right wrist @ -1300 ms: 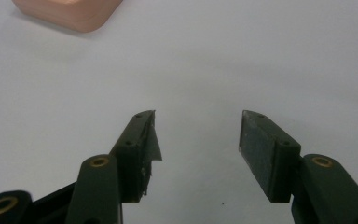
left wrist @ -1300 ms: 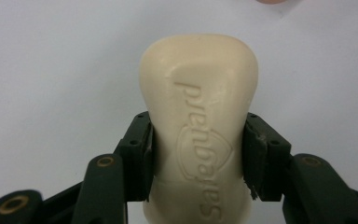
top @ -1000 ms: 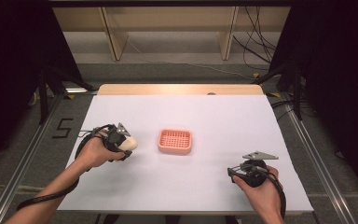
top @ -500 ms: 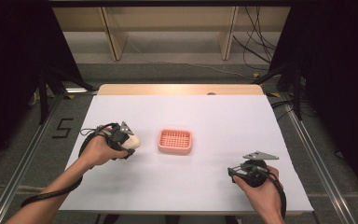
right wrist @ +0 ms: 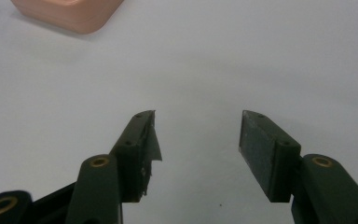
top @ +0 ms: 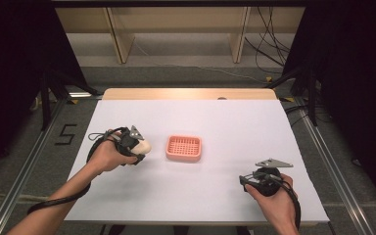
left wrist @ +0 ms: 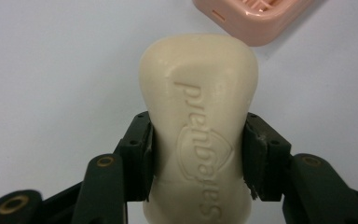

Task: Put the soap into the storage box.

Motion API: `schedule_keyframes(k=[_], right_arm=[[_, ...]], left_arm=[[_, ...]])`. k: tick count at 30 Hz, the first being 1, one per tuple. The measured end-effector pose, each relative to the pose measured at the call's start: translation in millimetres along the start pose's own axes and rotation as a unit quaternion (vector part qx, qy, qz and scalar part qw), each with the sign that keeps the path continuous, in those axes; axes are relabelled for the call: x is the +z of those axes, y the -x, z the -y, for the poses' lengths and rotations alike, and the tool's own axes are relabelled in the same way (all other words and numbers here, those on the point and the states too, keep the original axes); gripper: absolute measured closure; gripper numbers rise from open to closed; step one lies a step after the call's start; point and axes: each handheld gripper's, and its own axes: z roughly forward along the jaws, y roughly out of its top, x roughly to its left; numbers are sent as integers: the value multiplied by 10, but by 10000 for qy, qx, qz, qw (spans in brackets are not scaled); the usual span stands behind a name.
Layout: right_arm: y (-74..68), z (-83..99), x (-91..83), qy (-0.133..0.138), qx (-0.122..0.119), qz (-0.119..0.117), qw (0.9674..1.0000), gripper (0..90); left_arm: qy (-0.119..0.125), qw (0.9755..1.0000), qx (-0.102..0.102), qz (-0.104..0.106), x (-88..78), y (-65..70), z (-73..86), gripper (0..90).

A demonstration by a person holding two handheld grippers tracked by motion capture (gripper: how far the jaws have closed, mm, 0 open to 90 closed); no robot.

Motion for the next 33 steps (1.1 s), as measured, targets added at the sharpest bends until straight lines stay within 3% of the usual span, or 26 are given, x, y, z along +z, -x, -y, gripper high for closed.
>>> schedule_keyframes(k=[1,2,4,8,9,12,16,18,20,22,25,31,33], right_arm=[[-5,-2,-2,-5,27,9,10000,462],[-5,-1,-2,-3,23,10,10000,462],[-7,0,-3,-20,29,7,10000,462],[-11,0,0,-8,43,-16,10000,462],[-8,0,-1,-14,14,-4,10000,462],[-16,-2,1,13,83,-19,10000,462],[-16,-2,2,15,84,-17,10000,462],[-13,-3,-1,29,28,-7,10000,462],[-7,-1,-2,13,-24,3,10000,462],[-9,0,-1,-9,5,0,10000,462],[-10,-1,-2,-7,-5,0,10000,462],[-10,0,-1,-8,-4,3,10000,462],[-10,-1,-1,-8,0,3,10000,462]], left_arm=[[-71,9999,100,4,-9,-10,-10,495],[23,10000,12,-9,1,9,-20,495],[-19,9999,106,1,-5,4,-32,495],[55,10000,40,-10,5,14,-42,495],[-27,9999,160,-19,-10,0,-47,495],[68,10000,54,-25,6,13,-53,495],[83,9999,61,-21,9,12,-63,495],[10,9998,176,-23,-4,2,-72,495],[100,9999,99,-37,8,17,-77,495],[4,9997,243,-22,-7,3,-90,495],[154,9998,97,-22,15,26,-96,495],[84,9997,247,-28,3,18,-129,495],[200,9997,149,-44,19,31,-135,495]])
